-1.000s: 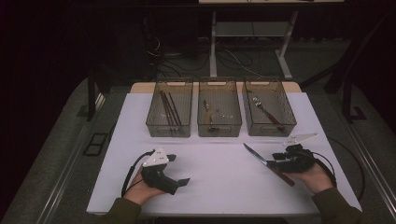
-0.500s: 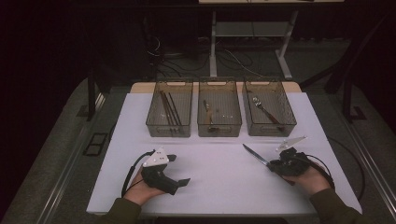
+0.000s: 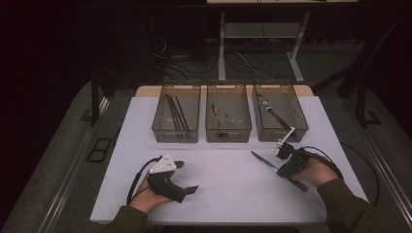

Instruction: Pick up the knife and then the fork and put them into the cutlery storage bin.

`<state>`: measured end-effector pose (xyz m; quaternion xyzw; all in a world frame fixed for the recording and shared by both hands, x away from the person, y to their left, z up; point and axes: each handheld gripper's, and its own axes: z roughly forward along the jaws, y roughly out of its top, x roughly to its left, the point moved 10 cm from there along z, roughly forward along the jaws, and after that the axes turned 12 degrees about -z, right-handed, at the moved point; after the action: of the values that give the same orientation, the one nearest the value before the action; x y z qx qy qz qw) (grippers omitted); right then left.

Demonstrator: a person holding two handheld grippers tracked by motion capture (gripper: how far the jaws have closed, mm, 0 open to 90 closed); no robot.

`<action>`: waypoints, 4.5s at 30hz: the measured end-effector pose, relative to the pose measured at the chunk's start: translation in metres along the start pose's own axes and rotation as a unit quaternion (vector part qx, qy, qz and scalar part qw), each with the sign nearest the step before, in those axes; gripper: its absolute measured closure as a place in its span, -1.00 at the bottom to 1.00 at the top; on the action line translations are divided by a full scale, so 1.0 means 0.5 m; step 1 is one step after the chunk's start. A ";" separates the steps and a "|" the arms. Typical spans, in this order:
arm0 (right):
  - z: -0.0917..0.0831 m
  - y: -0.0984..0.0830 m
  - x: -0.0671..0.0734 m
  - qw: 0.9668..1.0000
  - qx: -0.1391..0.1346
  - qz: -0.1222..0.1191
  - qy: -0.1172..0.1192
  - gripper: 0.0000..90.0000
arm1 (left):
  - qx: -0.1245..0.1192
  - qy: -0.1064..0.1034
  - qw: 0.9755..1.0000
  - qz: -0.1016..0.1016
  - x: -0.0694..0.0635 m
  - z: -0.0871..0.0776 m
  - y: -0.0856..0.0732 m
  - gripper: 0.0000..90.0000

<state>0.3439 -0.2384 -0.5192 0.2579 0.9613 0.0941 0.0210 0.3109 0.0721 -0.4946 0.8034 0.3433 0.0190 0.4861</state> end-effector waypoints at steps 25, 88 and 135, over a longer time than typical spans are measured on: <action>-0.066 0.027 -0.041 0.987 -0.158 0.033 -0.011 0.71 | -0.002 -0.002 1.000 0.003 -0.002 -0.001 0.002 -1.00; -0.274 0.103 -0.301 0.848 -0.471 0.176 -0.164 0.71 | 0.002 -0.005 1.000 0.004 0.005 -0.009 -0.003 -1.00; -0.095 0.092 -0.339 0.926 -0.284 0.198 -0.148 0.23 | 0.000 -0.009 1.000 0.004 0.002 -0.008 -0.001 -1.00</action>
<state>0.5090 -0.2921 -0.4651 0.4376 0.8097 0.3259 0.2161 0.3101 0.0756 -0.4932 0.8048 0.3360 0.0141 0.4891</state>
